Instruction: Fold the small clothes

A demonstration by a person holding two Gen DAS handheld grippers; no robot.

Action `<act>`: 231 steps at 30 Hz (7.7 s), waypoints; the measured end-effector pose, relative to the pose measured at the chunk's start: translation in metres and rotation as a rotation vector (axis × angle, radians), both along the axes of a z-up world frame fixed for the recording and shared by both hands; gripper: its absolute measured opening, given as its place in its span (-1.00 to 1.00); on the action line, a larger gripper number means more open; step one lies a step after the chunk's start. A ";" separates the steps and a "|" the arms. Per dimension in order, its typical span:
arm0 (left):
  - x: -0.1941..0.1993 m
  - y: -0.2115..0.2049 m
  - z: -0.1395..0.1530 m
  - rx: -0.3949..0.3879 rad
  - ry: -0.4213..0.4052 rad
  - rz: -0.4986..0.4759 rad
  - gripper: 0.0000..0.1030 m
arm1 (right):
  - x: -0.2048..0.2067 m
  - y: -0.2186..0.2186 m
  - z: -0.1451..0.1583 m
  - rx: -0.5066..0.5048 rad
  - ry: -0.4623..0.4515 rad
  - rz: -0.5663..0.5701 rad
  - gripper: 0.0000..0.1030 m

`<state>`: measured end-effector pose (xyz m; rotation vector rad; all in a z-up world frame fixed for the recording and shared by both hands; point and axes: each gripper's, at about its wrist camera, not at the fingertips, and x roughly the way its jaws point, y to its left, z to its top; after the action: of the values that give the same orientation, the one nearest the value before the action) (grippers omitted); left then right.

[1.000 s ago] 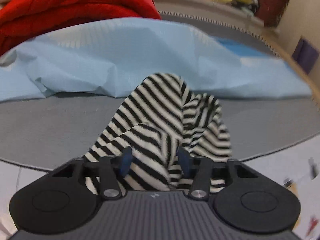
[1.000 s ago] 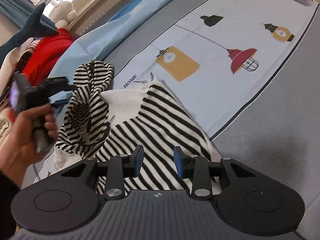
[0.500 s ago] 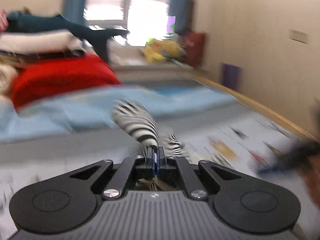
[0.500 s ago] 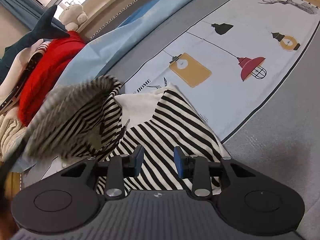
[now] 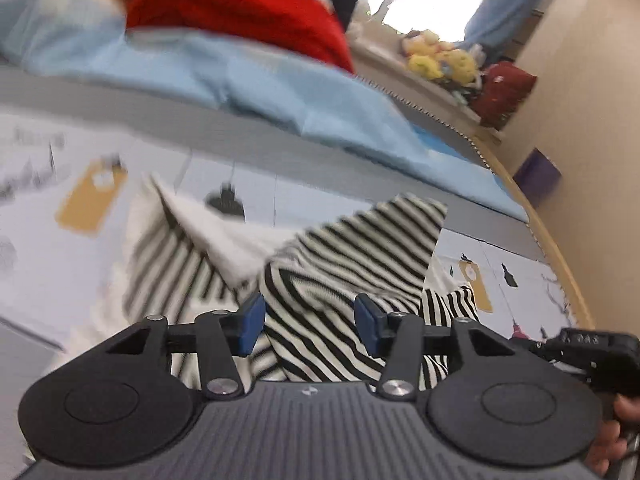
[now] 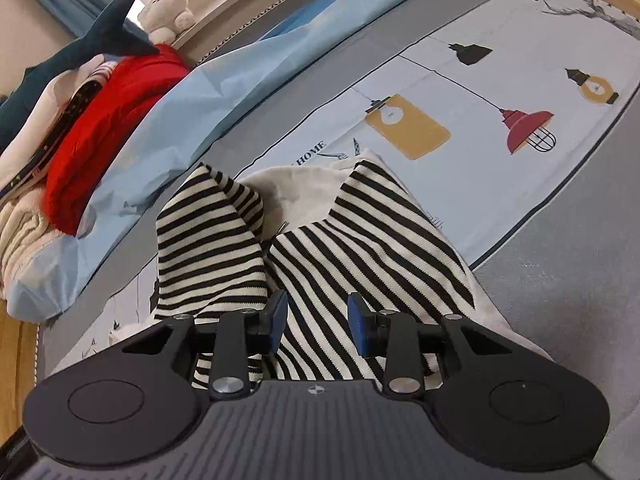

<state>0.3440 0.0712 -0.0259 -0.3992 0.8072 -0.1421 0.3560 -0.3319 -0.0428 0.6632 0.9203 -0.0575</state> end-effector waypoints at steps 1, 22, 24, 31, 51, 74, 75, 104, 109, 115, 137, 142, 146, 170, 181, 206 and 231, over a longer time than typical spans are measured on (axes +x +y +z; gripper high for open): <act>0.005 -0.001 -0.010 -0.036 0.042 0.009 0.04 | 0.000 0.001 -0.001 -0.002 -0.001 0.007 -0.31; 0.034 -0.039 -0.054 0.207 0.163 -0.023 -0.49 | 0.009 0.005 -0.016 0.007 0.054 0.040 -0.31; 0.033 -0.030 -0.049 0.171 0.155 0.026 -0.40 | 0.009 0.005 -0.016 0.004 0.054 0.039 -0.31; 0.036 -0.016 -0.051 -0.033 0.231 -0.002 -0.40 | 0.010 0.007 -0.017 0.007 0.058 0.043 -0.31; -0.048 -0.080 0.023 0.159 -0.290 -0.947 -0.98 | 0.014 -0.003 -0.018 0.015 0.058 -0.001 -0.31; 0.046 -0.022 -0.069 0.053 0.321 -0.176 -0.96 | 0.021 -0.001 -0.063 -0.010 0.224 -0.053 -0.15; 0.043 -0.023 -0.064 0.055 0.303 -0.167 -0.97 | 0.021 0.001 -0.066 -0.013 0.229 -0.046 -0.19; 0.038 0.071 -0.054 -0.255 0.254 0.151 -0.88 | 0.012 0.019 -0.075 0.100 0.219 -0.001 -0.95; 0.042 0.065 -0.051 -0.200 0.247 0.128 -0.83 | 0.008 0.022 -0.053 0.101 0.102 0.005 -0.95; 0.037 0.064 -0.047 -0.014 0.271 0.172 -0.39 | 0.000 0.008 -0.077 0.087 0.268 -0.106 -0.65; -0.007 0.042 -0.012 0.165 0.140 -0.050 -0.36 | -0.016 0.023 -0.020 -0.006 0.042 0.218 -0.35; -0.075 0.057 0.037 0.173 0.012 -0.056 -0.36 | -0.066 -0.022 0.035 -0.070 -0.145 0.139 -0.35; -0.135 0.069 0.063 0.206 -0.049 -0.092 -0.37 | -0.129 -0.049 0.057 -0.114 -0.204 0.148 -0.36; -0.232 0.101 -0.048 -0.001 0.454 0.000 -0.42 | -0.255 -0.047 -0.052 -0.244 0.197 0.217 -0.25; -0.227 0.089 -0.060 0.055 0.479 -0.042 -0.96 | -0.246 -0.043 -0.077 -0.209 0.288 0.245 -0.46; -0.250 0.112 -0.027 -0.067 0.366 0.029 0.10 | -0.267 -0.104 -0.051 -0.078 0.203 0.114 -0.69; -0.226 0.093 -0.066 0.029 0.496 0.006 -0.81 | -0.242 -0.074 -0.081 -0.180 0.281 0.212 -0.83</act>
<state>0.1181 0.1638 -0.0924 -0.4156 1.2943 -0.0234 0.1138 -0.4059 -0.1236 0.3928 1.2358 -0.0443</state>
